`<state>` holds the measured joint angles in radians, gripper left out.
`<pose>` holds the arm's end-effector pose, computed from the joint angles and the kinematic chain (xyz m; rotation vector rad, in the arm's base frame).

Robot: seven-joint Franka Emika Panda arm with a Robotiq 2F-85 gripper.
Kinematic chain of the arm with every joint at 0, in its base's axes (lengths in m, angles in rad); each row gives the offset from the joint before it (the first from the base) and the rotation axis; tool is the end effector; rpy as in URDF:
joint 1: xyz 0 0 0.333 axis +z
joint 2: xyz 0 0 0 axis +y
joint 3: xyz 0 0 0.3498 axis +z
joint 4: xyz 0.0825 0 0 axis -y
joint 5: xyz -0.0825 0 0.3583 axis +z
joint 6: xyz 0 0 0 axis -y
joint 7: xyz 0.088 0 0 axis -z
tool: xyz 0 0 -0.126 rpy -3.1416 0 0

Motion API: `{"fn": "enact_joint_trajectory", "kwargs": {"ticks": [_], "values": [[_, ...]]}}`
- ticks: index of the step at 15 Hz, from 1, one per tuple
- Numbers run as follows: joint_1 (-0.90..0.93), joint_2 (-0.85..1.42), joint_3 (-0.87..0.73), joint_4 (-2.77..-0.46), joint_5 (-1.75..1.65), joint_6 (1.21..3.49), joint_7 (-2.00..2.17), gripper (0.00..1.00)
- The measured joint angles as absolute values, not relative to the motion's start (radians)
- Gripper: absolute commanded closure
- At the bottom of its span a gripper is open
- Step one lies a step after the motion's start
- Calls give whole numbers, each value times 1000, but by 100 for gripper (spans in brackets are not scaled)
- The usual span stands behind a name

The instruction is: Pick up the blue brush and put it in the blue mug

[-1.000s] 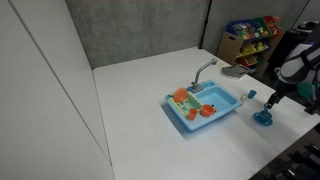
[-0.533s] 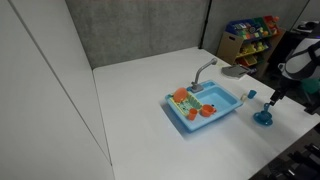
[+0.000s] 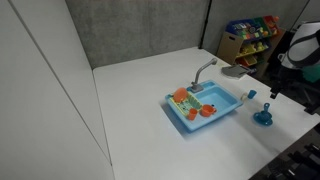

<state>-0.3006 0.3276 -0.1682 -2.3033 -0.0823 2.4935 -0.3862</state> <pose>0.4527 -0.2310 0.2309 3.0963 -0.0130 -0.2539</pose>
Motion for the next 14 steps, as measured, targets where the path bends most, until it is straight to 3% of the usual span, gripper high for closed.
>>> {"fn": "enact_joint_trajectory", "kwargs": {"ticks": [14], "values": [[-185,133,-158,-2247,-77,2122,-206,0]]}}
